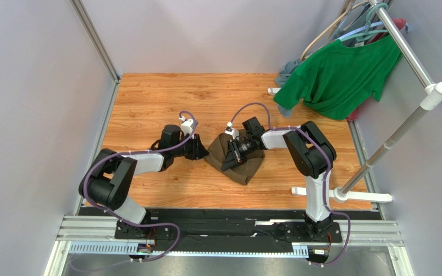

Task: Fold the napkin, place the utensils inside, and roll it up
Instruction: Roll the napkin with the utensil

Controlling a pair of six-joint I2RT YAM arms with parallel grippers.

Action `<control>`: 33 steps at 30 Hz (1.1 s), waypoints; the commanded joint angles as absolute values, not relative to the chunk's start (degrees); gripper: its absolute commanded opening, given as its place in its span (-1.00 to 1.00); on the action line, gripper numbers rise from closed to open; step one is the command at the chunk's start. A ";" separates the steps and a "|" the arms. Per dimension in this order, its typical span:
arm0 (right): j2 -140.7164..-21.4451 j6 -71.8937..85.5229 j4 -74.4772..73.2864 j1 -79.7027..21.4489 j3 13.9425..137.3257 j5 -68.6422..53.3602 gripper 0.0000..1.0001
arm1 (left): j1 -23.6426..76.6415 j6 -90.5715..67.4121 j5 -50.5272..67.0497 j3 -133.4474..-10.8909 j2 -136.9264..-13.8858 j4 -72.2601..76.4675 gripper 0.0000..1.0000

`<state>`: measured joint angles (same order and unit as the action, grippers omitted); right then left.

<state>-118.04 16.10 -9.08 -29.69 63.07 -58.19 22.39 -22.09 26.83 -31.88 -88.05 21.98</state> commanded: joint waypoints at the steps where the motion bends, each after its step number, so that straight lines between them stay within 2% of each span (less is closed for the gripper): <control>1: -120.85 13.71 -10.19 -28.74 62.75 -46.06 -0.86 | 23.29 -21.36 27.51 -35.85 -91.57 18.56 -0.37; 5: -118.31 13.27 -11.51 -28.65 62.67 -45.09 -0.49 | 23.38 -20.74 26.81 -40.68 -95.27 12.32 -0.52; 9: -115.41 13.01 -12.92 -28.65 62.93 -43.68 -0.21 | 23.38 -20.48 24.88 -43.24 -97.73 6.17 -0.66; 11: -114.18 13.09 -13.71 -28.83 63.19 -42.89 0.03 | 23.38 -20.57 24.26 -44.38 -98.26 4.67 -0.66; 17: -105.75 13.27 -17.22 -28.92 63.19 -34.65 0.33 | 23.38 -20.48 25.05 -47.11 -100.81 0.88 -0.67; 26: -83.44 6.60 -18.10 -35.68 54.15 -7.84 0.38 | 23.38 -19.95 24.79 -48.60 -102.13 -1.49 -0.68; 33: -81.73 4.22 -22.76 -43.32 52.47 -0.44 0.35 | 23.38 -20.30 25.05 -49.92 -103.53 -2.72 -0.69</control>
<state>-80.77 6.96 -20.05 -40.64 53.80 -8.23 23.22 -21.98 27.99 -49.69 -100.84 2.22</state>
